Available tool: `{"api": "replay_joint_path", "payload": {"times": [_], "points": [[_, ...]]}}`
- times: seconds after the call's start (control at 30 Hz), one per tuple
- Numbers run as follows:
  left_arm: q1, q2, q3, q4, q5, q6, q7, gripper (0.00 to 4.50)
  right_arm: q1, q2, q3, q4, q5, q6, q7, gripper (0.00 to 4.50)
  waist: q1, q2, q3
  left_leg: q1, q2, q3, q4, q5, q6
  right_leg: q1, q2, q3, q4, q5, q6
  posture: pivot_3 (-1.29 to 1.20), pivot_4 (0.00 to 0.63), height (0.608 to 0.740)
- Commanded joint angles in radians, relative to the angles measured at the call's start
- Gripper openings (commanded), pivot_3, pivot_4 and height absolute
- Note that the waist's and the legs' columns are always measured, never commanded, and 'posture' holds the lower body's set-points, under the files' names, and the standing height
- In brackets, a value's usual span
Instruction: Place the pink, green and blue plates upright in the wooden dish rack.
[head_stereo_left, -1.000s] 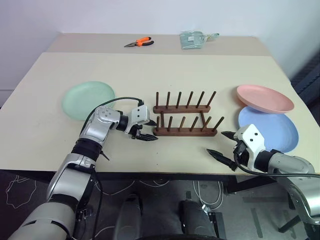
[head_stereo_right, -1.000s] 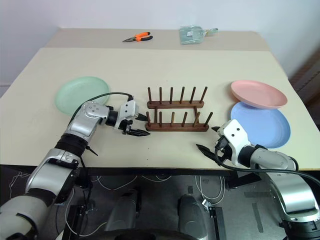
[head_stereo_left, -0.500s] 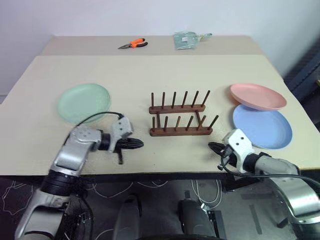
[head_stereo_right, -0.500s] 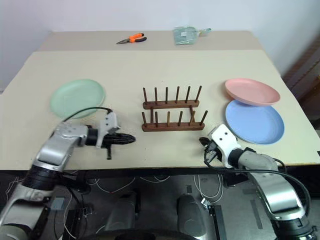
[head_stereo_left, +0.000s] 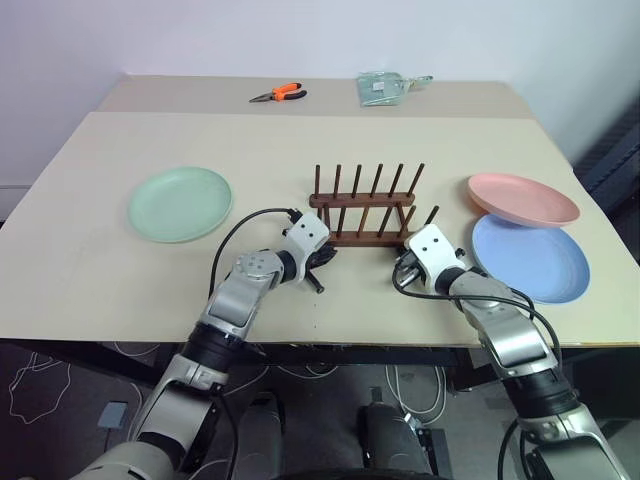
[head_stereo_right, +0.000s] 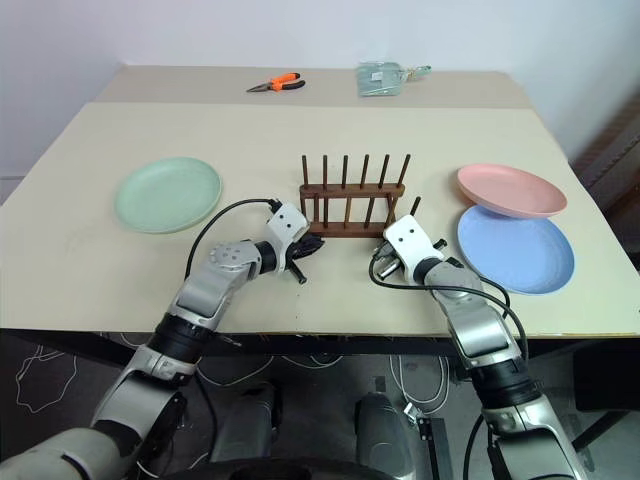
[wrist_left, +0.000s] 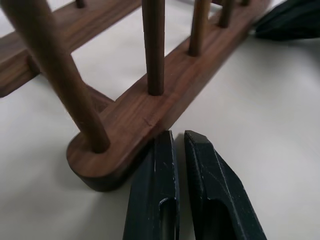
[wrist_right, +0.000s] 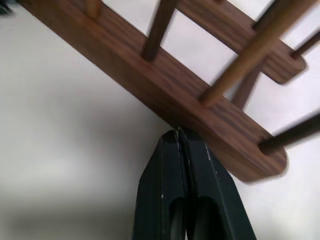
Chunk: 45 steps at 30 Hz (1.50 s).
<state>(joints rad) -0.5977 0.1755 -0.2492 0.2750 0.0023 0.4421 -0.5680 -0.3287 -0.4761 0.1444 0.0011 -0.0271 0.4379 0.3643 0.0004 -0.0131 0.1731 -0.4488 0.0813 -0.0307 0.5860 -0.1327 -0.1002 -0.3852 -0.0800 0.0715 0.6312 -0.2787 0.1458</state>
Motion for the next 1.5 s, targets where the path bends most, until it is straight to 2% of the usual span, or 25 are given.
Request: {"api": "replay_joint_path", "payload": {"times": [0.03,0.1,0.2,0.3,0.43,0.53,0.67,0.9,1.0,1.2,1.23,1.4,1.47,1.5], "points": [[-0.017,0.004,0.013,0.109,0.029,-0.020,0.044,0.36,-0.028,0.014,-0.019,0.049,-0.026,-0.042,-0.025,0.00,-0.002,0.000,0.000,0.000,0.000,0.000,-0.001,0.000,0.000,0.002,0.000,0.000,0.000,0.000,0.000,0.00,0.150,0.740],[-0.018,0.009,0.003,0.110,0.025,-0.035,0.027,0.36,-0.032,0.013,-0.027,0.050,-0.021,-0.050,-0.016,0.00,-0.009,0.000,0.000,0.000,0.000,0.000,-0.002,0.000,0.000,0.002,0.000,0.000,0.000,0.000,0.001,0.00,0.150,0.740],[-0.007,0.022,0.002,0.085,0.018,-0.037,0.012,0.30,-0.007,-0.030,-0.048,-0.016,-0.003,-0.055,0.036,0.81,-0.012,0.000,0.000,0.001,0.000,0.000,-0.003,0.000,0.000,0.002,0.000,0.000,0.000,0.000,0.001,0.00,0.150,0.740],[0.028,0.040,0.004,-0.013,-0.024,-0.029,-0.051,0.30,0.037,-0.114,-0.081,-0.154,0.009,-0.062,0.108,2.23,-0.013,0.001,0.000,0.000,0.000,0.001,-0.004,0.000,0.000,0.001,0.000,0.000,0.000,-0.001,0.002,0.00,0.150,0.740],[0.114,0.095,-0.014,-0.223,-0.111,-0.021,-0.193,0.30,0.081,-0.282,-0.198,-0.321,0.034,-0.040,0.210,4.23,-0.015,0.003,0.000,-0.002,0.000,0.002,-0.010,0.001,-0.001,-0.005,0.000,0.002,0.000,-0.002,0.003,0.00,0.150,0.740],[0.143,0.124,-0.021,-0.293,-0.140,0.003,-0.248,0.30,0.089,-0.421,-0.248,-0.284,-0.036,-0.059,0.232,4.23,-0.011,0.003,0.001,-0.002,0.000,0.002,-0.010,0.001,-0.001,-0.004,0.000,0.001,0.000,-0.002,0.003,0.00,0.150,0.740],[0.143,0.126,-0.021,-0.348,-0.188,0.038,-0.294,0.30,0.089,-0.540,-0.187,-0.104,-0.192,-0.175,0.184,4.23,-0.013,0.002,0.001,-0.002,0.000,0.002,-0.008,0.000,-0.001,-0.004,-0.001,0.001,-0.003,-0.002,0.002,0.00,0.150,0.740],[0.110,0.109,-0.017,-0.387,-0.234,0.073,-0.312,0.30,-0.082,-0.532,-0.042,0.320,-0.375,-0.400,0.048,4.23,-0.021,0.003,0.001,-0.003,0.000,0.003,-0.008,0.001,-0.001,-0.006,-0.001,0.002,-0.002,-0.002,0.002,0.00,0.150,0.740],[0.109,0.118,-0.013,-0.401,-0.240,0.081,-0.312,0.30,-0.131,-0.521,-0.009,0.429,-0.410,-0.462,0.017,3.41,-0.020,0.003,0.001,-0.003,0.000,0.003,-0.009,0.001,-0.001,-0.006,-0.001,0.002,-0.001,-0.002,0.003,0.00,0.150,0.740],[0.128,0.147,-0.012,-0.424,-0.247,0.081,-0.304,0.30,-0.142,-0.511,-0.008,0.446,-0.418,-0.520,0.006,0.37,-0.017,0.003,0.001,-0.003,-0.001,0.003,-0.009,0.001,-0.001,-0.005,-0.001,0.002,-0.001,-0.002,0.003,0.00,0.150,0.740],[0.133,0.150,-0.012,-0.429,-0.249,0.081,-0.303,0.30,-0.136,-0.510,-0.013,0.435,-0.416,-0.524,0.006,0.04,-0.017,0.003,0.001,-0.003,-0.001,0.003,-0.009,0.001,-0.001,-0.005,-0.001,0.003,-0.001,-0.002,0.003,0.00,0.150,0.740],[0.149,0.170,0.005,-0.435,-0.246,0.082,-0.288,0.30,-0.093,-0.534,-0.115,0.250,-0.399,-0.552,-0.054,0.04,-0.016,0.004,0.002,-0.003,-0.001,0.003,-0.009,0.001,-0.001,-0.006,-0.001,0.003,-0.001,-0.002,0.003,0.00,0.150,0.740],[0.153,0.181,0.019,-0.431,-0.252,0.080,-0.287,0.30,-0.094,-0.475,-0.204,0.139,-0.271,-0.517,-0.031,0.04,-0.017,0.004,0.002,-0.004,-0.001,0.003,-0.009,0.001,-0.001,-0.006,-0.001,0.003,-0.001,-0.002,0.003,0.00,0.150,0.740],[0.153,0.186,0.027,-0.424,-0.254,0.077,-0.287,0.30,-0.106,-0.411,-0.259,0.053,-0.135,-0.453,0.005,0.04,-0.018,0.003,0.002,-0.003,-0.001,0.003,-0.008,0.001,-0.001,-0.006,-0.001,0.003,-0.001,-0.002,0.003,0.00,0.150,0.740]]}}
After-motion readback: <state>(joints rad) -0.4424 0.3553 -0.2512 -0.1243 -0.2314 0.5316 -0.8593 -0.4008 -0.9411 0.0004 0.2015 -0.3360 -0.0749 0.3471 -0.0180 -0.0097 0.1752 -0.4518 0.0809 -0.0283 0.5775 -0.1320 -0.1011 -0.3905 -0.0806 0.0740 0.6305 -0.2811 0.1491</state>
